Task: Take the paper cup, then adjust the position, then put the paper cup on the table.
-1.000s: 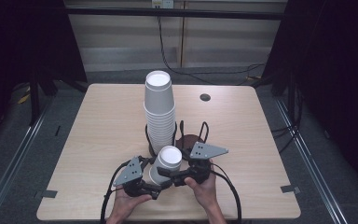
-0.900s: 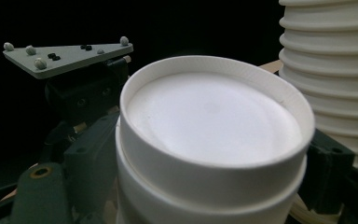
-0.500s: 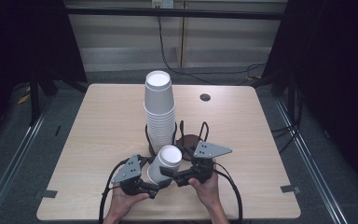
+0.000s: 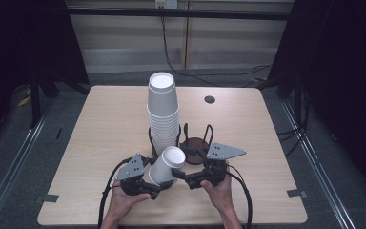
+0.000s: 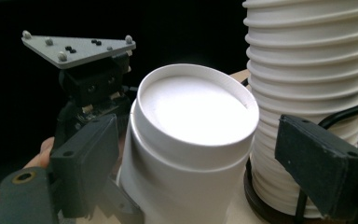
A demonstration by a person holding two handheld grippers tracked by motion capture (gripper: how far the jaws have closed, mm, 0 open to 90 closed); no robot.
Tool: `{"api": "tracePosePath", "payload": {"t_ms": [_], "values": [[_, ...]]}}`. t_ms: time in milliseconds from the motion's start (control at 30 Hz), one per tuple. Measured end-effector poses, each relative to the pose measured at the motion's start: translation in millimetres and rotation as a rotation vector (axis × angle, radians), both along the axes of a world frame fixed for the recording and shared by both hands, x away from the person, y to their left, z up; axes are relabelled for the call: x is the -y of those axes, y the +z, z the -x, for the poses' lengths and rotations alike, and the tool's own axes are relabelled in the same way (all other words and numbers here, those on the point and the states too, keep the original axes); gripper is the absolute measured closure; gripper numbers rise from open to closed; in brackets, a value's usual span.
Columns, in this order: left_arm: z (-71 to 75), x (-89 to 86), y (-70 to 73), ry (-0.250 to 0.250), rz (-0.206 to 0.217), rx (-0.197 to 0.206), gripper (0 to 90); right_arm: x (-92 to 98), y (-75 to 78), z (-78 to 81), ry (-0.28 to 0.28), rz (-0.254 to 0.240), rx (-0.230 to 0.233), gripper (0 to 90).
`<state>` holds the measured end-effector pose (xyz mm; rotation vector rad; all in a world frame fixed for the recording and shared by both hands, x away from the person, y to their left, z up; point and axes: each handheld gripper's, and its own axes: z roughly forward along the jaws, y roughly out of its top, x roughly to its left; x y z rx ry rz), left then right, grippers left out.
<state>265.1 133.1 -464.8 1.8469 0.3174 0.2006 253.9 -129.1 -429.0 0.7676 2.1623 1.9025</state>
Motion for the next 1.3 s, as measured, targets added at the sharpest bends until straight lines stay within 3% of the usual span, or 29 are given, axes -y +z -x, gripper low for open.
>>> {"api": "tracePosePath", "payload": {"t_ms": [333, 700, 800, 967, 1133, 1300], "values": [[-7.0, -3.7, 7.6, -0.049, -0.075, -0.037, 16.5, 1.6, 0.4, 1.5, 0.026, 0.053, -0.010, 13.3], [-10.8, -6.7, 8.3, -0.051, -0.173, -0.057, 16.6, 8.1, 1.1, 1.3, 0.062, 0.139, -0.047, 13.2], [-10.4, -3.2, 11.3, -0.049, -0.234, -0.046, 16.6, 9.9, 1.1, 0.4, 0.073, 0.164, -0.054, 13.3], [-9.9, -1.5, 15.5, -0.063, -0.266, -0.034, 16.5, 12.3, 1.4, 0.0, 0.088, 0.221, -0.065, 13.3], [-10.0, 2.8, 19.2, -0.072, -0.341, -0.019, 16.8, 14.3, 3.7, 0.1, 0.095, 0.274, -0.064, 13.3], [-10.9, 3.7, 19.8, -0.065, -0.380, -0.021, 16.8, 17.3, 4.8, -6.1, 0.116, 0.326, -0.085, 13.3]]}}
